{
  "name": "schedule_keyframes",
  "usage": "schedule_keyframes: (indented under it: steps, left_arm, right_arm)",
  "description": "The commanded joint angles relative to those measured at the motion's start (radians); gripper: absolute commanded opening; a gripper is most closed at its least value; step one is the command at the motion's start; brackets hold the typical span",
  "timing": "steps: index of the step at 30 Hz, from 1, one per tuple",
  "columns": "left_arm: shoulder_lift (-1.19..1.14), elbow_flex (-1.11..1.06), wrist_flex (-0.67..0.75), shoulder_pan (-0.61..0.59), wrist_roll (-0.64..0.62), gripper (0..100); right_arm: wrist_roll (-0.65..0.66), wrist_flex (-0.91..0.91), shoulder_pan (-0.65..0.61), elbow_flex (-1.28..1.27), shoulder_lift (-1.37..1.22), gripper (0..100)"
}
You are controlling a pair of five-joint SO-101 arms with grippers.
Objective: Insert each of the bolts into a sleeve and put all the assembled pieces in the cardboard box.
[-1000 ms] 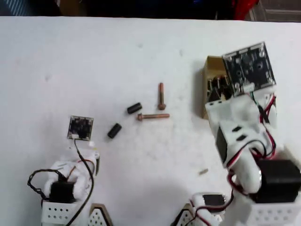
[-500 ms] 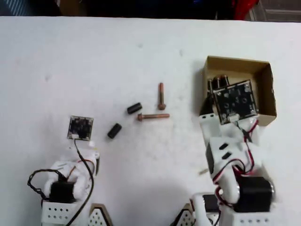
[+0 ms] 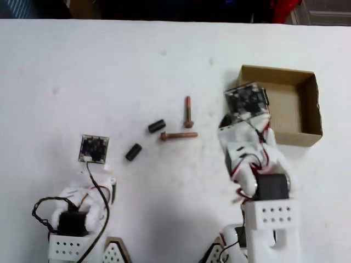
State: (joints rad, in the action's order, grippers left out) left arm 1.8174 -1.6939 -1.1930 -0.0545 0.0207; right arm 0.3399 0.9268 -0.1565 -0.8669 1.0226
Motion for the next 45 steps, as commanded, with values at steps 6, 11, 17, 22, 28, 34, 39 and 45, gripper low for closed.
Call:
schedule_keyframes:
  steps: [6,11,17,22,28,34,39,45]
  left_arm:
    - [0.007,0.002,0.029,-0.008,0.011,2]
    - [0.007,0.002,0.029,-0.01,0.011,2]
    - [0.007,0.002,0.014,-0.022,0.011,2]
    - [0.007,0.002,0.003,-0.096,0.012,2]
    - [0.007,0.002,0.002,-0.191,0.012,2]
    - [0.007,0.002,0.002,-0.277,0.012,2]
    - [0.007,0.002,0.002,-0.285,0.012,2]
    - [0.007,0.002,0.002,-0.337,0.149,2]
  right_arm:
    - [0.014,-0.045,-0.157,0.002,-0.134,10.0]
    - [0.015,-0.12,-0.209,0.005,-0.24,9.8]
    - [0.015,-0.193,-0.283,0.006,-0.372,9.8]
    - [0.015,-0.251,-0.344,0.008,-0.444,9.8]
    - [0.011,-0.26,-0.404,0.054,-0.527,9.8]
    - [0.006,-0.196,-0.483,0.184,-0.687,9.8]
    - [0.014,-0.202,-0.545,0.29,-0.835,9.8]
    - [0.198,-0.202,-0.562,0.4,-1.004,10.1]
